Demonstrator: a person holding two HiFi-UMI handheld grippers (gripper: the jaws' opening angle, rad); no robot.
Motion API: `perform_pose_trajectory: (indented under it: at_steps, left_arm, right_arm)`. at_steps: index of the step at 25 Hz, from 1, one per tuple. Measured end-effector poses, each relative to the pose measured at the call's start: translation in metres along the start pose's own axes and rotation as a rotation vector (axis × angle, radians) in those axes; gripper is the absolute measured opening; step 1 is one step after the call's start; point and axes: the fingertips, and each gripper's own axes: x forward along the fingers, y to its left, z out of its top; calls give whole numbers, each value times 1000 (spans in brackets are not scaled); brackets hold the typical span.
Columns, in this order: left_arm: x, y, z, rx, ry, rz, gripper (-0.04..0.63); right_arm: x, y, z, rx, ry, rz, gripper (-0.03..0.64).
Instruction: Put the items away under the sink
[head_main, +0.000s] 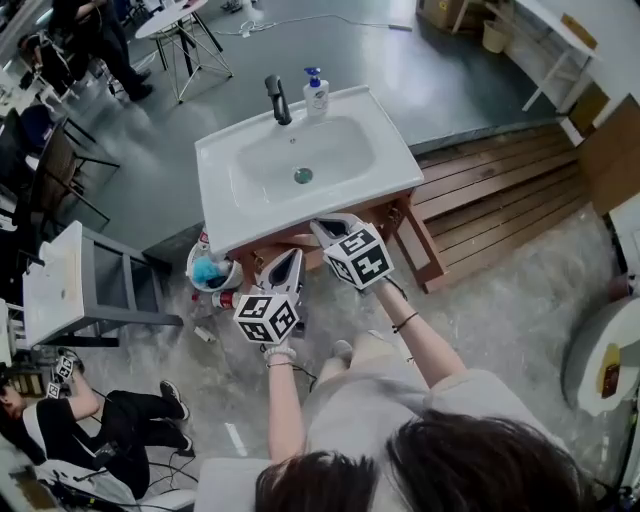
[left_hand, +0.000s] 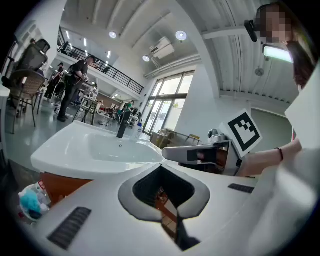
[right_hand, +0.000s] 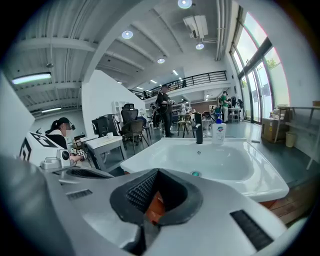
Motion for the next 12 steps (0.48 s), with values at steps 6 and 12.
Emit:
perform_pose_trajectory:
  at_steps: [6, 12]
  left_arm:
    - [10, -7, 18, 41, -5, -39, -3]
    - [30, -6, 36, 59, -23, -55, -3]
  right_arm:
    - [-10, -11, 13, 29, -40, -34, 15]
    - [-9, -31, 27, 49, -74, -53, 15]
